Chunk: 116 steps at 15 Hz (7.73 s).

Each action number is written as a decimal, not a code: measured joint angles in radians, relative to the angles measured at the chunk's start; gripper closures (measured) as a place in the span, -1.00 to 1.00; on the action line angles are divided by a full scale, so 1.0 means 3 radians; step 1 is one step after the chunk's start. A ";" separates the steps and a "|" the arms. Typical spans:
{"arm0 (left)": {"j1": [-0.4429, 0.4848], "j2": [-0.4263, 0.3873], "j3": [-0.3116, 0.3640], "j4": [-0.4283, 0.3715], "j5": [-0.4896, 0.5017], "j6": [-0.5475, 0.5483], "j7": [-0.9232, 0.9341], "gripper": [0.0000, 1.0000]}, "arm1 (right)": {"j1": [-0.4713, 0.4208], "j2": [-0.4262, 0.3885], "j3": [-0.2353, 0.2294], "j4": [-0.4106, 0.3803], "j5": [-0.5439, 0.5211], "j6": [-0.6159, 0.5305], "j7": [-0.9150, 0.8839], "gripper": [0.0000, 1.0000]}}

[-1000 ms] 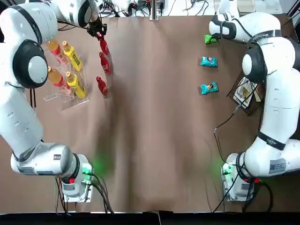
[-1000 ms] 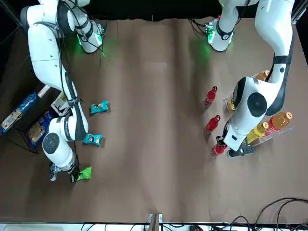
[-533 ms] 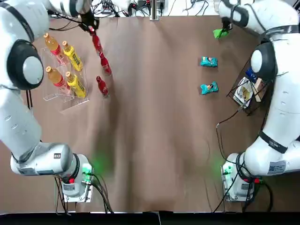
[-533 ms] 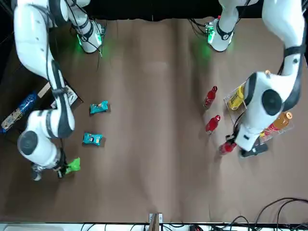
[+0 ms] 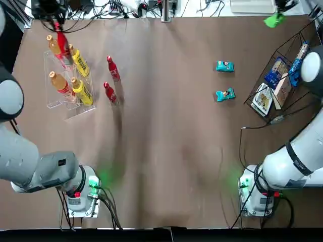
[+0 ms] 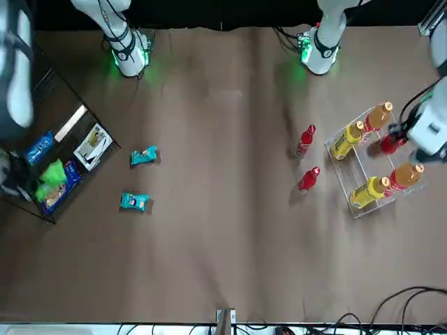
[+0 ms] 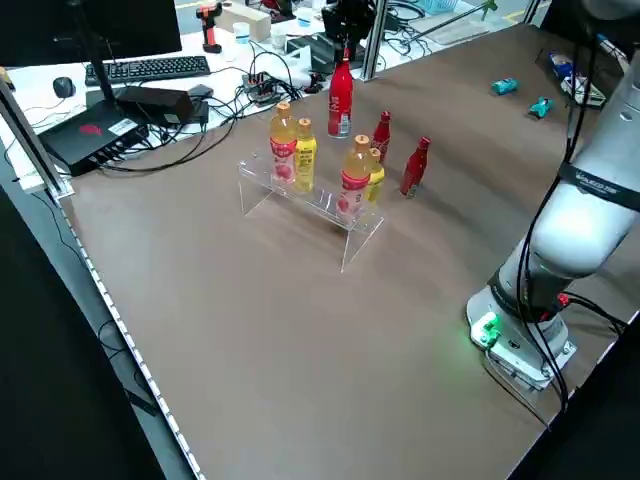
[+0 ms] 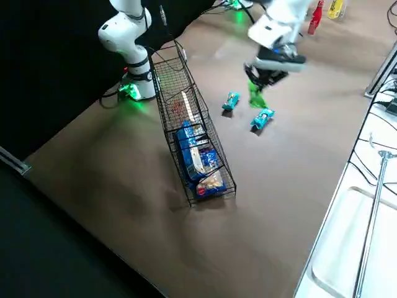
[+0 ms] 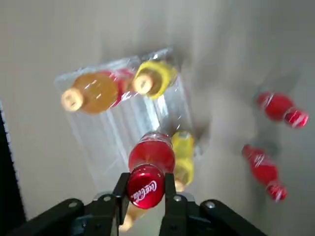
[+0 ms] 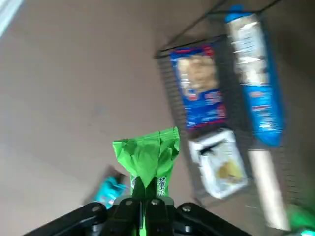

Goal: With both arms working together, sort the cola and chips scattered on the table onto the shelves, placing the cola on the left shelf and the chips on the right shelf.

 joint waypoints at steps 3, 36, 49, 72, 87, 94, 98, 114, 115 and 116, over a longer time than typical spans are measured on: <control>0.0387 -0.0323 -0.0002 -0.0084 -0.0002 -0.0297 0.0651 0.37 | -0.0305 -0.0395 -0.0027 -0.0002 -0.0117 -0.0519 -0.0553 0.94; 0.1395 -0.1379 0.0185 -0.1868 -0.0447 0.0964 0.1592 0.37 | -0.0883 -0.0310 -0.0013 0.0073 -0.0702 -0.0383 -0.2191 -0.15; 0.1398 -0.1398 0.0184 -0.1890 -0.0625 0.0963 0.1602 0.37 | -0.0331 -0.0372 0.0058 0.0106 -0.0536 -0.1144 -0.1910 -0.32; 0.1377 -0.1059 -0.0485 -0.1326 -0.0777 0.0968 0.1119 -0.99 | 0.0552 0.0975 0.0073 -0.0833 0.0606 0.1351 0.1847 -0.42; 0.0373 0.0832 -0.1215 -0.0738 -0.0030 0.1674 -0.0813 -0.99 | 0.0668 0.1106 0.0040 -0.0661 0.0558 0.1339 0.2166 0.76; 0.0356 0.0954 -0.1215 -0.0750 0.0095 0.1675 -0.0918 -0.84 | 0.0564 0.0590 -0.0044 0.0054 0.0224 -0.0221 0.1243 0.76; 0.0282 0.0968 -0.1215 -0.0790 0.0097 0.1675 -0.1092 -0.67 | 0.0198 -0.0215 -0.0058 0.0177 -0.0188 -0.1314 -0.0071 0.76; 0.0239 0.0943 -0.1209 -0.0909 0.0103 0.1644 -0.1250 -0.02 | -0.0470 -0.0503 -0.0048 -0.0062 -0.0978 -0.1330 -0.1351 0.74; 0.0240 0.0935 -0.1209 -0.0909 0.0103 0.1634 -0.1250 0.06 | -0.0469 -0.0502 -0.0040 -0.0080 -0.0980 -0.1321 -0.1351 0.74; 0.0242 0.0927 -0.1209 -0.0909 0.0103 0.1628 -0.1251 0.13 | -0.0468 -0.0501 -0.0033 -0.0089 -0.0982 -0.1319 -0.1352 0.67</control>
